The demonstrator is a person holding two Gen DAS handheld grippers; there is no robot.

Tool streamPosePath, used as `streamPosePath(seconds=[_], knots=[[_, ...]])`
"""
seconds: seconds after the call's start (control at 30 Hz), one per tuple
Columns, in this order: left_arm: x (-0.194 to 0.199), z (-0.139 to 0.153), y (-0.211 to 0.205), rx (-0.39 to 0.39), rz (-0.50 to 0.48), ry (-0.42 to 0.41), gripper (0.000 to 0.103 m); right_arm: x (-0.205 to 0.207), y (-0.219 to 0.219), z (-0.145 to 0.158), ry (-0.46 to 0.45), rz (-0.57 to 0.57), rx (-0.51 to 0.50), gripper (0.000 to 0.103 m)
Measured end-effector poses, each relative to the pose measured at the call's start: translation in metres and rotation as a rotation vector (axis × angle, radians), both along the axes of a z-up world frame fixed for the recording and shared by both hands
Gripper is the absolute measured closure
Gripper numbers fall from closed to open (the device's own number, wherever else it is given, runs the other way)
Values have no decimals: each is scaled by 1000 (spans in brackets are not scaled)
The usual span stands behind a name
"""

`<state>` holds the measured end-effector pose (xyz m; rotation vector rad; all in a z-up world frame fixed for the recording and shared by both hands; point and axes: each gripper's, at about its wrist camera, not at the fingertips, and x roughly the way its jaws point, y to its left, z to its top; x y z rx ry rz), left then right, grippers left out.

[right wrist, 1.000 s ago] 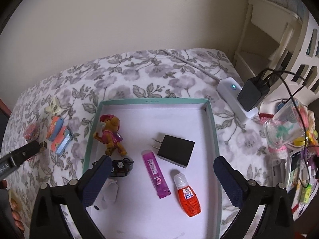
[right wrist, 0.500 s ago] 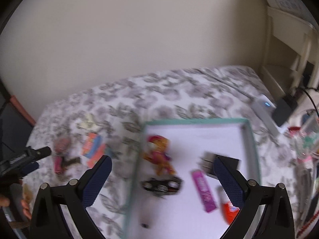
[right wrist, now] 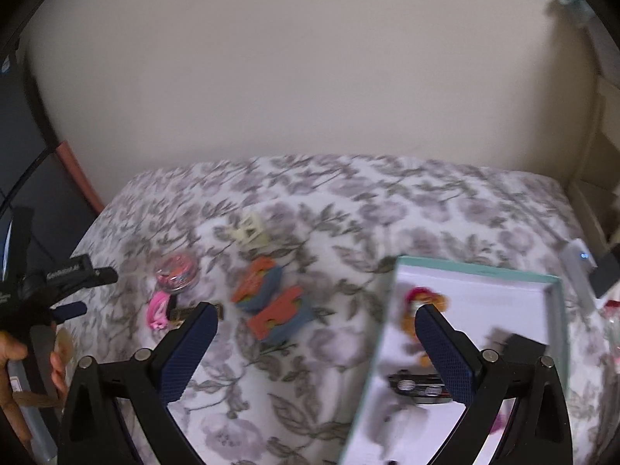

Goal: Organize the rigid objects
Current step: 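Move both open grippers back over the remaining items on the bed, then lower left gripper onto the pink watch band while right approaches the coral-and-blue block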

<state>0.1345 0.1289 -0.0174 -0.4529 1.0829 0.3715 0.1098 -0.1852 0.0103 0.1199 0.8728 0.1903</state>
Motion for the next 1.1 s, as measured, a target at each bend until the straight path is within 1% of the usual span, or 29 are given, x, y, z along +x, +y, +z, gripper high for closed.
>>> streamPosePath(seconds=[0.1, 0.3, 0.47, 0.63, 0.73, 0.8, 0.93, 1.1], knots=[[4, -4, 7, -7, 4, 8, 10, 9, 14, -15, 42, 7, -7, 0], [16, -20, 16, -20, 14, 42, 10, 22, 35, -40, 89, 33, -30, 0], [26, -36, 12, -11, 0, 77, 10, 34, 43, -61, 129, 29, -33, 0], [34, -54, 4, -36, -21, 103, 10, 45, 46, -79, 169, 11, -31, 0], [38, -61, 0, -30, -42, 123, 10, 49, 49, -87, 183, 16, -29, 0], [40, -65, -2, -23, -49, 130, 10, 51, 52, -92, 187, 23, -47, 0], [43, -71, -3, -37, -59, 138, 10, 56, 53, -98, 198, 24, -57, 0], [49, -79, -5, -22, -78, 155, 10, 59, 54, -105, 207, 23, -74, 0]])
